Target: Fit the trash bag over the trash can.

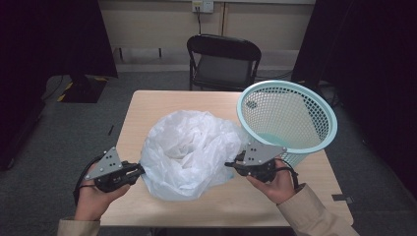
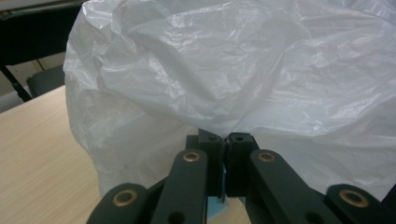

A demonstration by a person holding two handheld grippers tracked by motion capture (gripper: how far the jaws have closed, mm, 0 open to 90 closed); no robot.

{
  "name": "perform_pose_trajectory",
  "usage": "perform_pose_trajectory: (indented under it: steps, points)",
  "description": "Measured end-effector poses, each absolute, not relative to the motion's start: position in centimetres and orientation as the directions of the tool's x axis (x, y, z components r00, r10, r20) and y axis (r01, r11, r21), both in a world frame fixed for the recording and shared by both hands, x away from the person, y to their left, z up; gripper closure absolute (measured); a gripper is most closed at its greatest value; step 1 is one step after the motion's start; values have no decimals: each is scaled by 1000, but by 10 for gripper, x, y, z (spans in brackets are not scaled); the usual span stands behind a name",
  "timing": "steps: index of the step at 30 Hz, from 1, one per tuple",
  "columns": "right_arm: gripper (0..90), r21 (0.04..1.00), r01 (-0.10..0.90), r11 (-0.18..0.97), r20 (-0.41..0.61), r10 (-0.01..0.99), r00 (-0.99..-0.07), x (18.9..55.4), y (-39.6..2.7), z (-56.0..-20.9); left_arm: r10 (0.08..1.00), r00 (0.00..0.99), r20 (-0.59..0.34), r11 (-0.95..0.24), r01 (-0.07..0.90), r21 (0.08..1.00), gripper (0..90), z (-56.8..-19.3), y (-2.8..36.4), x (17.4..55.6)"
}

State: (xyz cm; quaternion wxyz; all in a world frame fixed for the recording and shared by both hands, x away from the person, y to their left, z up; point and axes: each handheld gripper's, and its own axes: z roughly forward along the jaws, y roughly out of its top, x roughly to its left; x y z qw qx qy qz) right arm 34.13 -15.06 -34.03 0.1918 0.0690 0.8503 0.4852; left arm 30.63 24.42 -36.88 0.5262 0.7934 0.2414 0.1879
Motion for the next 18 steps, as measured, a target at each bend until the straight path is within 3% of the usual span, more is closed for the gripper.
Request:
perform_pose_trajectory:
  steps: [18]
  points:
    - [889,847,-84,524,-273,294,-916,339,-147,-336,569,820,56,-388,208,898,883,-351,241,307]
